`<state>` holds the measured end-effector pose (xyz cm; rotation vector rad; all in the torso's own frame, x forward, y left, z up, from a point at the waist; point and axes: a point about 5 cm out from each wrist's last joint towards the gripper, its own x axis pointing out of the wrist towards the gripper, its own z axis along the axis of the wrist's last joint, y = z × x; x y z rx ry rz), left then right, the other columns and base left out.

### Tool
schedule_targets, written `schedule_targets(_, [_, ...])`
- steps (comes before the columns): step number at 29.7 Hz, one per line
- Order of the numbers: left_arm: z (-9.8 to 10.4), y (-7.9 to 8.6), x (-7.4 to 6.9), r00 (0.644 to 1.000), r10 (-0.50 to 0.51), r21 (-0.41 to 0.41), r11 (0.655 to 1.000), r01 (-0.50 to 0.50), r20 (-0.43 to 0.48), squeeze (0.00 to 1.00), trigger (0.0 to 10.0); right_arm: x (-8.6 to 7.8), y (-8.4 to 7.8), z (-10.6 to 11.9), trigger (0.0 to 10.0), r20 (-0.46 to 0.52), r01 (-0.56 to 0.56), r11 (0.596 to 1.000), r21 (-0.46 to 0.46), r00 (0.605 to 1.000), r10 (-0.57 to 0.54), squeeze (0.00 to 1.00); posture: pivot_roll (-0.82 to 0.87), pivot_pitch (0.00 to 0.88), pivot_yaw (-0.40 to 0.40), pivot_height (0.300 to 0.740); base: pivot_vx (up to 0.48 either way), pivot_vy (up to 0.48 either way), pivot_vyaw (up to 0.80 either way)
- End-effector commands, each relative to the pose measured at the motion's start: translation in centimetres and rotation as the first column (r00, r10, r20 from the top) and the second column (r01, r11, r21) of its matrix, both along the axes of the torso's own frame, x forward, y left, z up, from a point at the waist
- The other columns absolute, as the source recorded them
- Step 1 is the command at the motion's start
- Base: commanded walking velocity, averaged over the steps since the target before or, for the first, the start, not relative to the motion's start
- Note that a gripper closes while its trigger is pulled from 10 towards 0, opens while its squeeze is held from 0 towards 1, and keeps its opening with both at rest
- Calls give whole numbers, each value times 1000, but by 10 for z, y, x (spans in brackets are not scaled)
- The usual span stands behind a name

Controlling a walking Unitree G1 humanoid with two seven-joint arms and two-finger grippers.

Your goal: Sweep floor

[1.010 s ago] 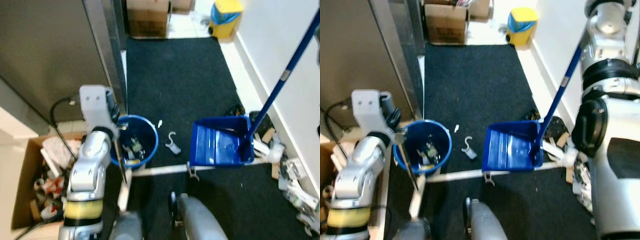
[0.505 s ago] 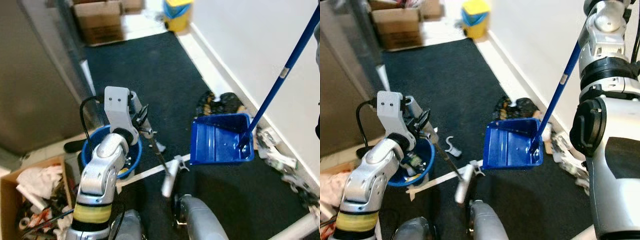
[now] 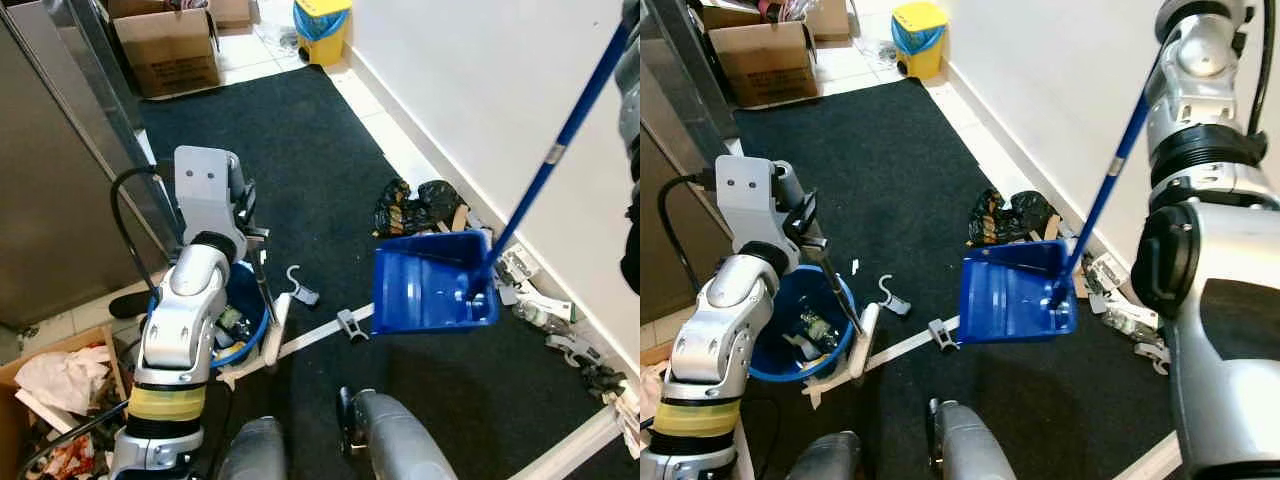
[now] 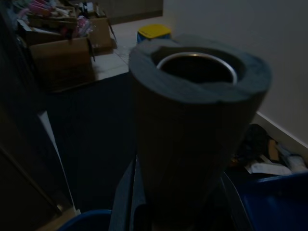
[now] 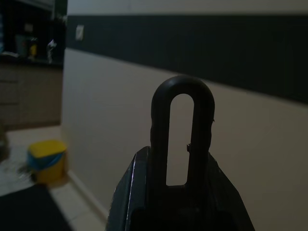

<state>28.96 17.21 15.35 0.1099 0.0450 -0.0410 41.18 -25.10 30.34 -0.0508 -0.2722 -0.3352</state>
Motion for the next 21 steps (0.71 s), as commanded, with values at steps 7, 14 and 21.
schedule_targets(7, [9, 17, 8, 997, 43, 27, 999, -44, 59, 0, 10000, -4, 1, -49, 10000, -85, 33, 999, -23, 996, -35, 0, 138, 55, -63, 740, 0, 0, 0])
schedule_targets(14, [3, 3, 14, 999, -25, -68, 997, 28, 36, 0, 10000, -10, -1, -73, 10000, -112, 46, 999, -14, 993, -47, 0, 116, 60, -38, 740, 0, 0, 0])
schedule_targets(21, [-4, -15, 18, 996, -81, -78, 994, 82, 23, 0, 10000, -11, 2, -82, 10000, -125, 46, 999, -11, 991, -47, 0, 108, 59, -32, 740, 0, 0, 0])
